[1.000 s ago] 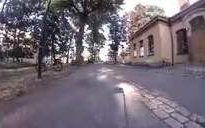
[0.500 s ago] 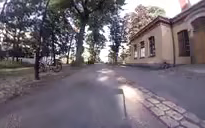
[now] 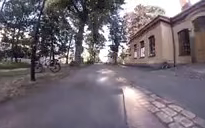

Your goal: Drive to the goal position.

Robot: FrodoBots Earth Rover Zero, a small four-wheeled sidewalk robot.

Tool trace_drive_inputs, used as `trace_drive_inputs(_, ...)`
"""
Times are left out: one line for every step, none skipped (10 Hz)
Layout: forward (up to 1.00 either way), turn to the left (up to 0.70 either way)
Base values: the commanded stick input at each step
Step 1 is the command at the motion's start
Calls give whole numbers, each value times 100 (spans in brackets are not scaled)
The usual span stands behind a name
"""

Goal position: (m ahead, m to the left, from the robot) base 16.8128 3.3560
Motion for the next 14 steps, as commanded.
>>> trace_drive_inputs(45, 0)
trace_drive_inputs(45, 0)
trace_drive_inputs(45, 0)
trace_drive_inputs(45, 0)
trace_drive_inputs(45, 0)
trace_drive_inputs(45, 0)
trace_drive_inputs(45, 0)
trace_drive_inputs(45, 0)
trace_drive_inputs(45, 0)
trace_drive_inputs(45, 0)
trace_drive_inputs(45, 0)
trace_drive_inputs(45, 0)
trace_drive_inputs(45, 0)
trace_drive_inputs(45, 0)
